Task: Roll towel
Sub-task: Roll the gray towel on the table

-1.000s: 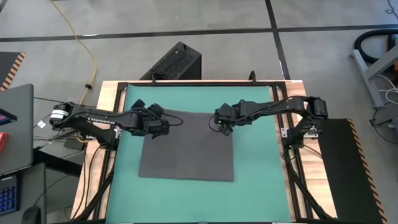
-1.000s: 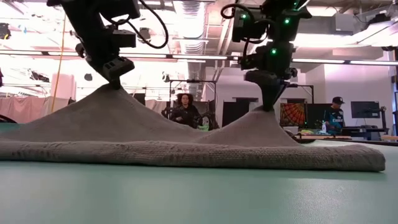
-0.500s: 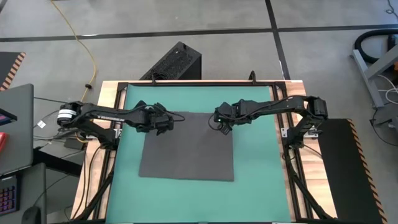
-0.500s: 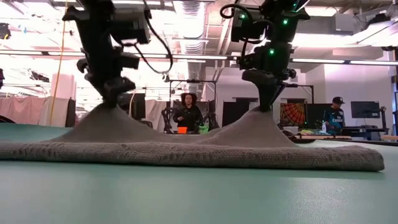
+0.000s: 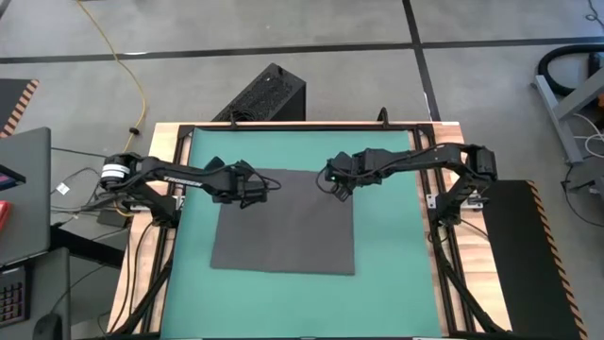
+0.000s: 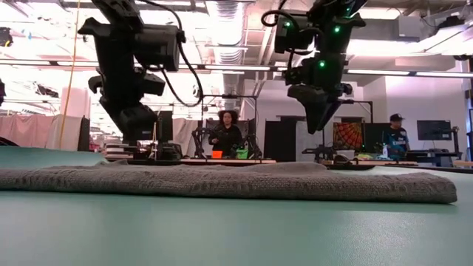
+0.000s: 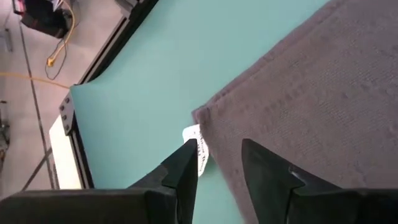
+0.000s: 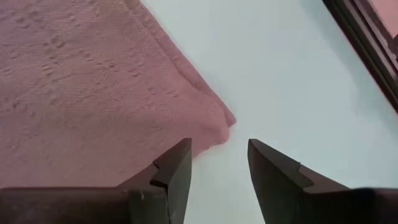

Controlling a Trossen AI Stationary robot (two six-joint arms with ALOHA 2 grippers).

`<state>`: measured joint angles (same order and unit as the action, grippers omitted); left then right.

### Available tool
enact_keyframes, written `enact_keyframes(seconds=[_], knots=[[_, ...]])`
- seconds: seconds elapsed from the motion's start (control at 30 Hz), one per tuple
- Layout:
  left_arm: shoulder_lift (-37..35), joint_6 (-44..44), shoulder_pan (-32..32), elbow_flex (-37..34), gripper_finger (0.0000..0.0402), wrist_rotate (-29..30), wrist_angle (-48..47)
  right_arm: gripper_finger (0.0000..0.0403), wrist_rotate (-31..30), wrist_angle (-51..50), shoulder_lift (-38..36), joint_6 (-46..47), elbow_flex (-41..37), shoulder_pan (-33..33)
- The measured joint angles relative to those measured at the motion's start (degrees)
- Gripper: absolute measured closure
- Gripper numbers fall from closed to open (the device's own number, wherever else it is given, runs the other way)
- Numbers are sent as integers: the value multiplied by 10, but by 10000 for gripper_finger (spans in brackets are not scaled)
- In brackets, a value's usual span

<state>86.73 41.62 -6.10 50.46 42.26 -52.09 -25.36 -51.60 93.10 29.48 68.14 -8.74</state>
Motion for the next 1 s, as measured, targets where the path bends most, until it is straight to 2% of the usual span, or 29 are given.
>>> enact_keyframes(seconds=[0.13,0.2,0.27,0.4,0.5,0.63,0.73,0.8,1.0], knots=[[-76,-50,26,0,288,-30,51,223,17,23,-17,-76,0,14],[-120,-100,42,-1,288,-53,116,225,27,30,-31,-105,0,27],[-163,-166,51,-14,288,-89,224,226,28,30,-42,-128,0,37],[-203,-250,26,-81,291,-218,456,227,56,37,-59,-173,0,52],[-199,-267,-7,-122,303,-301,555,227,76,42,-63,-213,0,61],[-173,-295,-49,-123,313,-344,567,227,104,33,-67,-225,0,65],[-140,-329,-91,-94,314,-401,569,227,117,23,-75,-224,0,67],[-108,-361,-110,-63,314,-429,545,227,120,10,-84,-217,0,72],[9,-474,-140,58,314,-455,436,227,120,-57,-127,-171,0,108]])
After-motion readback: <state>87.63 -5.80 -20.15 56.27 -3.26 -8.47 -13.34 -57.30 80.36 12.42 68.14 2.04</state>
